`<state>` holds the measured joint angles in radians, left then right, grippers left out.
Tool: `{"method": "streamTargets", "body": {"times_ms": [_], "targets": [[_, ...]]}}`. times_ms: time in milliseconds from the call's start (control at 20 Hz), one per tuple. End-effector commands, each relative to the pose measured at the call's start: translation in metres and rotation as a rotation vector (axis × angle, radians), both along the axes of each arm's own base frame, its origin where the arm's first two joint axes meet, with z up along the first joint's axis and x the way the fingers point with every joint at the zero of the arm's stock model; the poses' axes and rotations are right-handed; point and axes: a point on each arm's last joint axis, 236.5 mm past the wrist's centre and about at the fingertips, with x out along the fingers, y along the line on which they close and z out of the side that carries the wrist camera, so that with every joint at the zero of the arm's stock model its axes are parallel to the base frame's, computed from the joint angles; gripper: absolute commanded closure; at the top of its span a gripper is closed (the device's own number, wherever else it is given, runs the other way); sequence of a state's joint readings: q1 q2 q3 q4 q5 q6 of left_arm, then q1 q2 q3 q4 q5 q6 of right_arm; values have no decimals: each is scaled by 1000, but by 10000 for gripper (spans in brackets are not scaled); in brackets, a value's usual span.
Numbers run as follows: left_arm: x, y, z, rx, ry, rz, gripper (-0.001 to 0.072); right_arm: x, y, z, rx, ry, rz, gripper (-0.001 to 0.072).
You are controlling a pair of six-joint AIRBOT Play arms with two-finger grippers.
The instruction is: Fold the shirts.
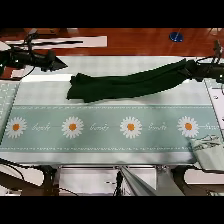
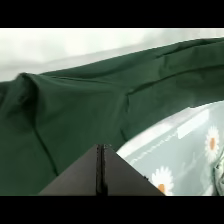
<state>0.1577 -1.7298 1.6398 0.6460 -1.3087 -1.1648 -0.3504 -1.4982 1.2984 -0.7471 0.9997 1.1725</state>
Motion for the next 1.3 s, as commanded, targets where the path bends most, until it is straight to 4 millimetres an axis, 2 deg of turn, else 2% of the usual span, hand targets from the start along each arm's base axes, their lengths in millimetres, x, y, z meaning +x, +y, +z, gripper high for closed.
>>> {"method": "streamTargets", "body": {"times_ms": [0,200,400,600,700,800,950,1100,1250], "targets": [[-17,-53,21,-25,26,-53,681,-24,7,26,-43,9,60,685],[-48,-129,23,-33,53,-186,681,-47,19,60,-63,-21,111,685],[-66,-203,26,-52,41,-215,681,-77,15,92,-178,-50,135,684],[-81,-277,26,-75,-22,-225,680,-111,-2,100,-317,8,124,684],[-101,-307,11,-75,8,-259,680,-123,-6,109,-348,16,104,684],[-121,-331,-9,-62,44,-305,680,-137,0,120,-351,7,107,684],[-137,-361,-34,-64,68,-321,680,-160,-1,132,-388,20,92,684],[-168,-400,-54,-122,128,-361,680,-177,-4,137,-419,40,82,684],[-191,-428,-79,-142,183,-363,680,-191,1,141,-414,56,92,684]]}}
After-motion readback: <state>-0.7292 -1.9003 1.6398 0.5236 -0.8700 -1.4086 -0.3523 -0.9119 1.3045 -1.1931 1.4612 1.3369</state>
